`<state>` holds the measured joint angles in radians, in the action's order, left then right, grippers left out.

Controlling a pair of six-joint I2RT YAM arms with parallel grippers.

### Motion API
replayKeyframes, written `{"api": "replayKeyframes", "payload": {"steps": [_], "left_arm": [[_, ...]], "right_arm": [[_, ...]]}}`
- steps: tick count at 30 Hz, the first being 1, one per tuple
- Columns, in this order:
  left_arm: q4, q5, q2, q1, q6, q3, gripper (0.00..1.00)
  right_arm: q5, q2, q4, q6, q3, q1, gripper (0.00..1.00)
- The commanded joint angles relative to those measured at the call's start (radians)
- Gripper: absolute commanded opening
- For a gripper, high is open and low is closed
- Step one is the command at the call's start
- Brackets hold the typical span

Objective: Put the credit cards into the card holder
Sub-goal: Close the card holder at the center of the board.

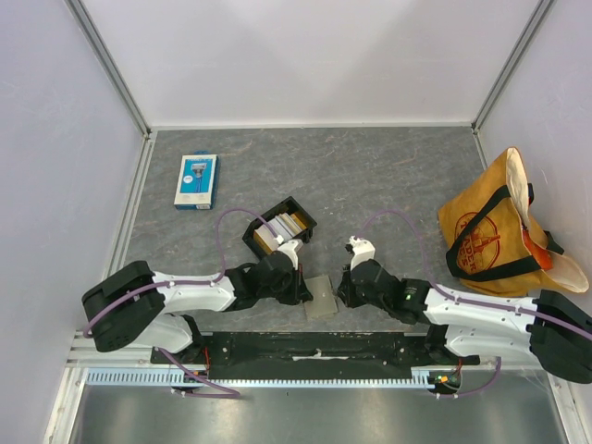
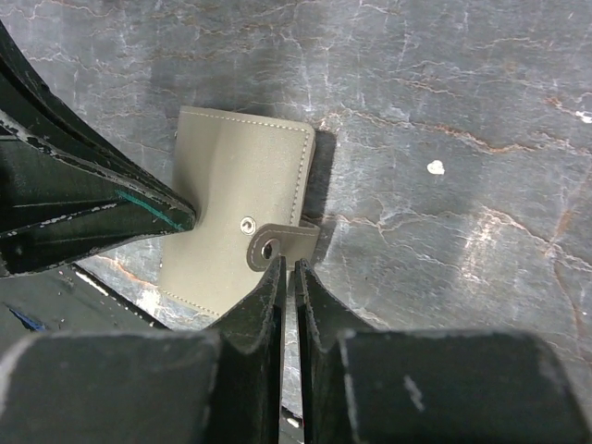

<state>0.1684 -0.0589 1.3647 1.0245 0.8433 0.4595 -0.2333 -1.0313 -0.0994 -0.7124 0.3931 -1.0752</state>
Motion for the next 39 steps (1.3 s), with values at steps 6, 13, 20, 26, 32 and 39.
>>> {"api": "replayKeyframes", "payload": {"steps": [6,13,20,26,32,39], "left_arm": [[-0.015,0.014,0.031,0.016,-0.004,0.016,0.03],[-0.018,0.019,0.037,0.016,-0.001,0.016,0.03],[-0.017,0.019,0.040,0.019,0.005,0.018,0.03],[-0.017,0.024,0.036,0.020,0.011,0.019,0.03],[-0.017,0.024,0.042,0.017,0.011,0.024,0.03],[-0.015,0.024,0.039,0.019,0.016,0.022,0.02]], "right_arm": [[0.049,-0.050,0.084,0.034,0.027,0.012,0.13],[0.074,-0.082,0.090,0.051,0.050,0.017,0.13],[0.084,-0.115,0.121,0.062,0.069,0.021,0.13],[0.089,-0.113,0.121,0.067,0.081,0.034,0.13],[0.120,-0.150,0.132,0.071,0.085,0.046,0.13],[0.146,-0.162,0.151,0.064,0.076,0.049,0.12]]}}
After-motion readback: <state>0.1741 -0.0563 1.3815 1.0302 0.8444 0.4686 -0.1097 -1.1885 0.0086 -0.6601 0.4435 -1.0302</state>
